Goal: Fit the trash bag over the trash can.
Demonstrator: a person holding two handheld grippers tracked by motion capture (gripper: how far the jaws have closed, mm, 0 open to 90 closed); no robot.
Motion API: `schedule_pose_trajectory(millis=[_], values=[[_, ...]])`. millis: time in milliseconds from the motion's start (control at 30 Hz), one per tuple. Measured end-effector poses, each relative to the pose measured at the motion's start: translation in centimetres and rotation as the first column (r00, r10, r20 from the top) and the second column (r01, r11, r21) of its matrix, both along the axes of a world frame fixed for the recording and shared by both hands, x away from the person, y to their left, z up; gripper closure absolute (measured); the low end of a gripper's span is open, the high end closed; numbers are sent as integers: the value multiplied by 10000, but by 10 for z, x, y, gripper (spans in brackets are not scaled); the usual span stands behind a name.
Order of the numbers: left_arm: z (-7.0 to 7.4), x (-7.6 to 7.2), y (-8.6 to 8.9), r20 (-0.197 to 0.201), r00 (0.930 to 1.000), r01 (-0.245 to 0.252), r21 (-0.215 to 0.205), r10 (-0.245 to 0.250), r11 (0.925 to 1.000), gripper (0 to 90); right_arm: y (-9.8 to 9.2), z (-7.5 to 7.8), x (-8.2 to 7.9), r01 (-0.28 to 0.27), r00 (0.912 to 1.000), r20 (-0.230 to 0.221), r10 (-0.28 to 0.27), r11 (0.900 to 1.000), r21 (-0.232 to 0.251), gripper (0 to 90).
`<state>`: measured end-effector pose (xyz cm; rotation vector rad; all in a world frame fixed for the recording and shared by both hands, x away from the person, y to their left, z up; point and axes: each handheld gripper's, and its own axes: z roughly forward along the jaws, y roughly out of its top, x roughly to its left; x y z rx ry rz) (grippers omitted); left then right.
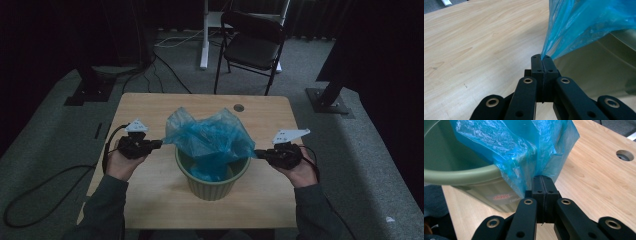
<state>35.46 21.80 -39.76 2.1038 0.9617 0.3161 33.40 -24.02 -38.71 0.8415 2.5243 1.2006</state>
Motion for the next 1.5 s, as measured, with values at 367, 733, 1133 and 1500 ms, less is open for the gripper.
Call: schedule_pose_trajectory(millis=[367,733,1133,1500], values=[[-4,-37,-24,-201,9867,1608,-239,-1613,9867,898,11,-6,-13,-699,9975,-60,702,9971,310,897],[0,-38,-38,-100,9837,1794,-255,-1797,9834,897,19,-5,-10,-712,9975,33,711,9969,329,895],[-2,-8,-44,-54,9912,1324,-304,-1326,9907,896,22,-6,14,137,9997,185,-142,9995,291,898],[-2,-3,-34,53,9958,910,-506,-909,9946,795,18,-9,29,1172,9923,363,-1187,9922,413,822]])
